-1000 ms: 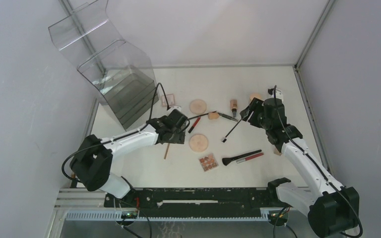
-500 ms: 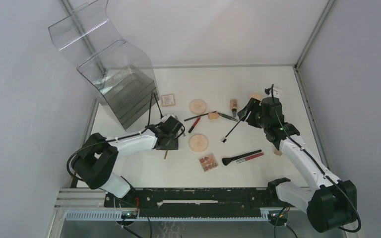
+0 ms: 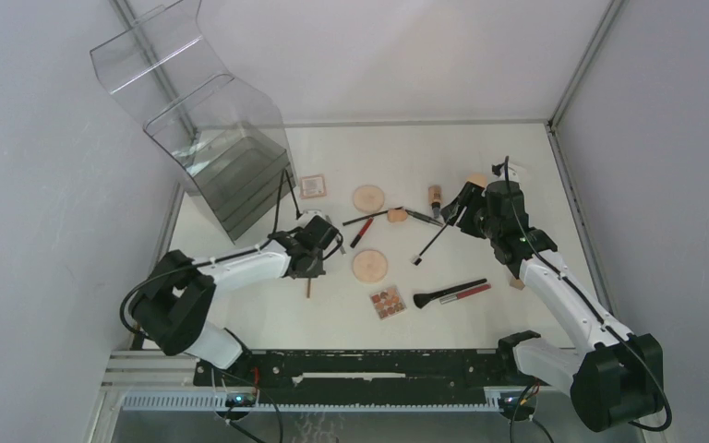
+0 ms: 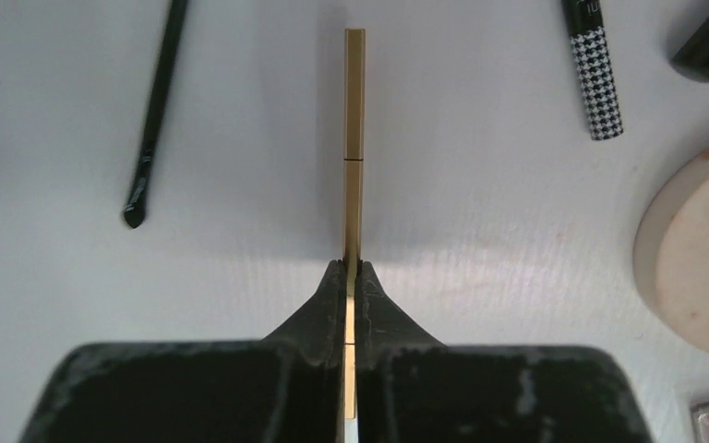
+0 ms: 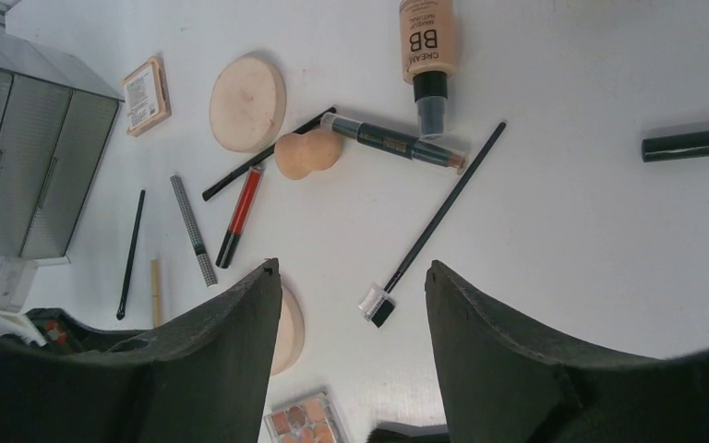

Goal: Organize the makeup
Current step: Pick up the makeup brush from the center of the board, then place the makeup brush in the storage box.

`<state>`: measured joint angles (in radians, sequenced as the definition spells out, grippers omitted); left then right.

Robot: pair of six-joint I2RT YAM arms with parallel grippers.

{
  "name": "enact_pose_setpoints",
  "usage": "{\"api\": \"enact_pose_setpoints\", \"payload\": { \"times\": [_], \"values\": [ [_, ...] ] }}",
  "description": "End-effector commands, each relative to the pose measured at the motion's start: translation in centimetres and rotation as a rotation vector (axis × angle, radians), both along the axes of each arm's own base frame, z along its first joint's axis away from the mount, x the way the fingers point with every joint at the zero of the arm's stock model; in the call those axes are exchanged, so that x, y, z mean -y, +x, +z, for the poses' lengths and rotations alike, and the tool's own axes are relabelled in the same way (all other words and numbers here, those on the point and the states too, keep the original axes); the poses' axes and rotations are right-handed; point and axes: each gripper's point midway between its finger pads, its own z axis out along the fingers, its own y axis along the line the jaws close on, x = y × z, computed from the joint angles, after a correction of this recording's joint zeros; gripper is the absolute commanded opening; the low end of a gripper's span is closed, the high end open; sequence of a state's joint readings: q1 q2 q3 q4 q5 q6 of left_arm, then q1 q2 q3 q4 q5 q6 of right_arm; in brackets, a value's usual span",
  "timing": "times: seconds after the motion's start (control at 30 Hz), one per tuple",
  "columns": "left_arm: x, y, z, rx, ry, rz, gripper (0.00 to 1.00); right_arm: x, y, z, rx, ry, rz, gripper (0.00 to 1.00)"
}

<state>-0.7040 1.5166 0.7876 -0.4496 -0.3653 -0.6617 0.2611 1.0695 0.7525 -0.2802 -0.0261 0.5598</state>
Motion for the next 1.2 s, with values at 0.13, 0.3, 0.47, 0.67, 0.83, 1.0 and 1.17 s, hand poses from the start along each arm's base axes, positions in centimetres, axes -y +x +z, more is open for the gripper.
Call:
{"api": "enact_pose_setpoints", "payload": {
  "times": [0.13, 0.3, 0.47, 0.67, 0.83, 1.0, 1.17],
  "values": [
    [-0.7, 2.3, 11.0, 0.167, 0.049, -0.226, 0.00, -0.3, 1.1, 1.7, 0.068, 0.031, -0.005, 0.66],
    [-3.9, 4.7, 17.5, 0.287, 0.131, -0.259, 0.00, -0.3, 0.9, 1.8, 0.069, 0.034, 0.001, 0.66],
    [-7.6, 7.8, 24.4, 0.512, 0.241, -0.181, 0.02, -0.1, 0.7, 1.9, 0.069, 0.025, -0.005, 0.66],
    [-11.4, 10.1, 29.5, 0.693, 0.280, -0.115, 0.05, -0.3, 0.7, 1.9, 0.069, 0.028, 0.006, 0.66],
    [-13.8, 12.8, 31.3, 0.738, 0.354, -0.126, 0.09, -0.1, 0.4, 1.8, 0.062, 0.017, 0.007, 0.66],
    [-16.1, 16.2, 32.2, 0.737, 0.413, -0.088, 0.09, 0.4, -0.1, 1.9, 0.069, -0.001, -0.002, 0.66],
    [-17.9, 19.5, 31.9, 0.720, 0.444, -0.060, 0.09, 0.6, -0.6, 2.1, 0.079, -0.004, 0.003, 0.66]
  ]
}}
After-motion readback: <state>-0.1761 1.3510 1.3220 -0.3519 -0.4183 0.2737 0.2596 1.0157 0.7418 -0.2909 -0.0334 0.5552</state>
